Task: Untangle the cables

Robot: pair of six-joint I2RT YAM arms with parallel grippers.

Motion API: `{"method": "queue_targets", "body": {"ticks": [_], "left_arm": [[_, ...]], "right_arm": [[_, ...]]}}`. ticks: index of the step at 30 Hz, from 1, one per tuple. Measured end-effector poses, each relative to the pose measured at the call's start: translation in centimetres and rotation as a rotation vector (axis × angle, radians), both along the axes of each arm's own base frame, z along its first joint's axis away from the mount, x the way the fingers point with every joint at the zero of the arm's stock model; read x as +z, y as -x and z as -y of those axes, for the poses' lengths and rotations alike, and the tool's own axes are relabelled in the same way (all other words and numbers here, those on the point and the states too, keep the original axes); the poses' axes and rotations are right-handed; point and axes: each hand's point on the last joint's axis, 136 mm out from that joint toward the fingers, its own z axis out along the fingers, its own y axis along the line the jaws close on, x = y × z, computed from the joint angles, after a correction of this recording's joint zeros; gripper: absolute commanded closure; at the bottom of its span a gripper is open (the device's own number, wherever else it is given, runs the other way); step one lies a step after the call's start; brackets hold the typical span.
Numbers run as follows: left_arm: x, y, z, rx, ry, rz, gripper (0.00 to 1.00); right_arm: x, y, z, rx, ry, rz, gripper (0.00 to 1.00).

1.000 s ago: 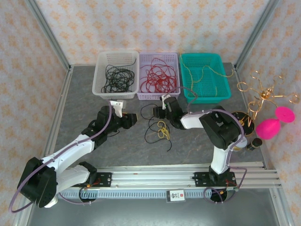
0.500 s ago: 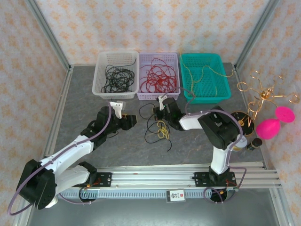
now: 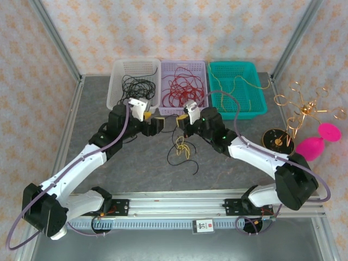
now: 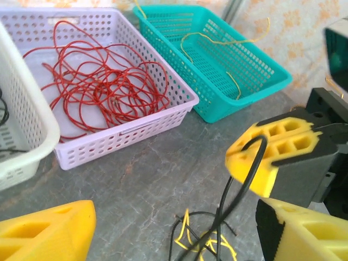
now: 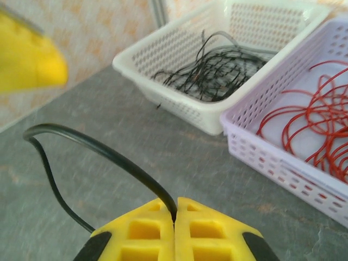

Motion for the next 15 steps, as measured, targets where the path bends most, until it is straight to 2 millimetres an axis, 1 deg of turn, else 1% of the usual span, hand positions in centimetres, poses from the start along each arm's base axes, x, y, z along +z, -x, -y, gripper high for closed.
{"method": "queue_targets", "body": {"ticks": [4,8,11,15], "left_arm": [[0.0,0.1,0.9,-0.079,-0.052,0.008,0.23],[-0.8,1.1,1.7,-0.169,-0.078,-0.009,0.22],[-0.5,2.0,2.1,-0.222,-0.070,0.002,0.21],[-0.1,2.7,2.4,-0.261,-0.062,0.021,0.21]], "right_arm": [[0.0,1.2,0.0,0.056,0.039,-0.014,1.00],[1.4,2.1,0.3,0.080,0.030,0.013,1.00],[2.0,2.3,0.3,0.093,0.023,0.025,1.00],[1.8,2.7,0.2,0.112,0.024,0.013,1.00]]}}
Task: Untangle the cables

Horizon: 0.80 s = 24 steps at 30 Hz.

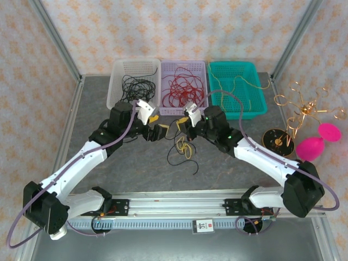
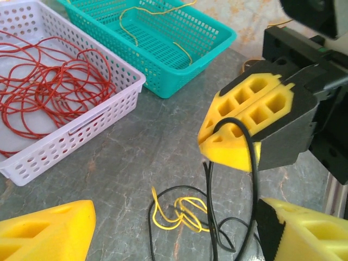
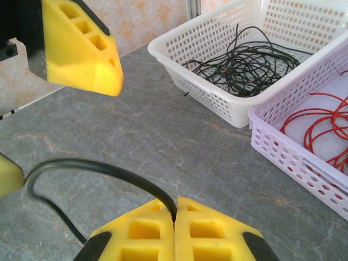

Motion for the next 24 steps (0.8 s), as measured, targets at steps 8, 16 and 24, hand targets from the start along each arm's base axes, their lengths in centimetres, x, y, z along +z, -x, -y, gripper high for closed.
{"method": "queue_targets", "body": {"ticks": [8,16,24], "left_arm": [[-0.6,0.6,0.9,-0.071,0.012,-0.025,0.24],[-1.3,0.5,1.6,-0.104,0.000,-0.038,0.75],[-0.1,0.9,2.1,-0.103,0.015,-0.013,1.00]], "right_arm": [[0.3,0.1,-0.1,0.009,-0.002,0.000,1.00],[0.9,0.6,-0.2,0.034,-0.020,0.004,1.00],[1.9,0.7,-0.3,0.020,-0.079,-0.004,0.57]]}}
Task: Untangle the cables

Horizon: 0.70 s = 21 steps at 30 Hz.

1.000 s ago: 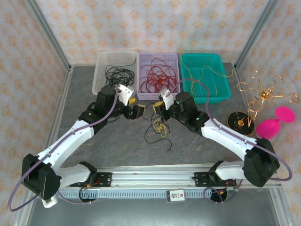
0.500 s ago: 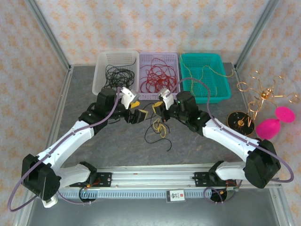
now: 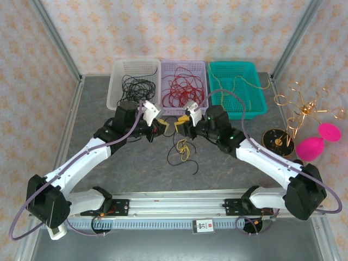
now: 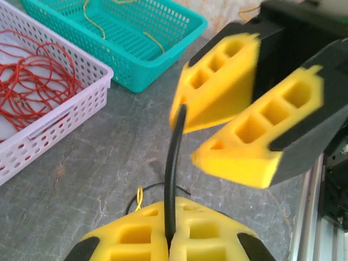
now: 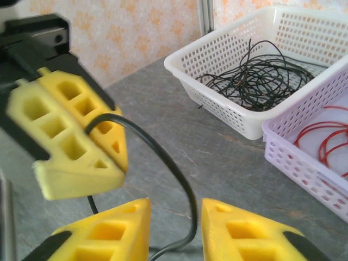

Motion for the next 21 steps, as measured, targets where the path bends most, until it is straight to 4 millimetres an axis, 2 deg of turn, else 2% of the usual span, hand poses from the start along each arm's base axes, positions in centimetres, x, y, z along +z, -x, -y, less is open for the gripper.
{"method": "queue_targets", "body": {"ticks": [4,9,12,21], "left_arm": [[3.6,0.9,0.3,-0.011,0.042,0.081,1.00],[8.5,1.0,-0.2,0.040,0.083,0.185,1.00],[11.3,0.6,-1.1,0.105,0.108,0.242,1.00],[21.6,1.1,-2.8,0.192,0.236,0.408,1.00]], "right_arm": [[-0.3,-0.3,-0.7,-0.006,-0.063,-0.036,0.51],[-2.2,0.1,-3.4,0.047,-0.107,-0.109,0.53],[-4.4,0.5,-4.6,0.061,-0.104,-0.158,0.56],[-12.8,0.1,-5.4,0.011,-0.062,-0.324,0.66]]}}
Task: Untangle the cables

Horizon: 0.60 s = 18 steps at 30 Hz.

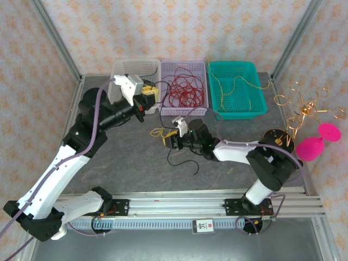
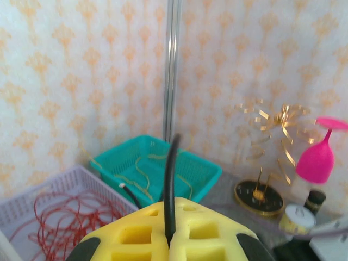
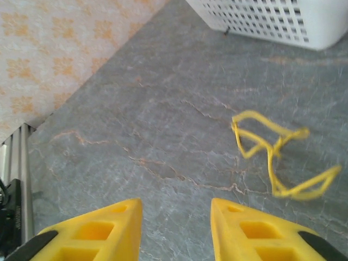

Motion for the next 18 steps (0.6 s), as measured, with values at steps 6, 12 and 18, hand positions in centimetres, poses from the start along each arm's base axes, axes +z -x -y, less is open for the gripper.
{"method": "queue_targets", "body": {"ticks": [6,12,18], "left_arm": [[4.9,-1.6,-2.6,0.182,0.056,0.077,1.00],[4.7,-7.5,-6.5,0.444,0.037,0.049,1.00],[-0.9,-16.1,-10.8,0.692,-0.052,-0.069,1.00]], "right_arm": [[-4.3,-0.5,0.3,-0.047,0.068,-0.075,0.63],[-3.6,0.3,2.0,-0.092,0.079,-0.075,0.53],[0.7,1.2,4.3,-0.158,0.047,-0.021,0.51]]}}
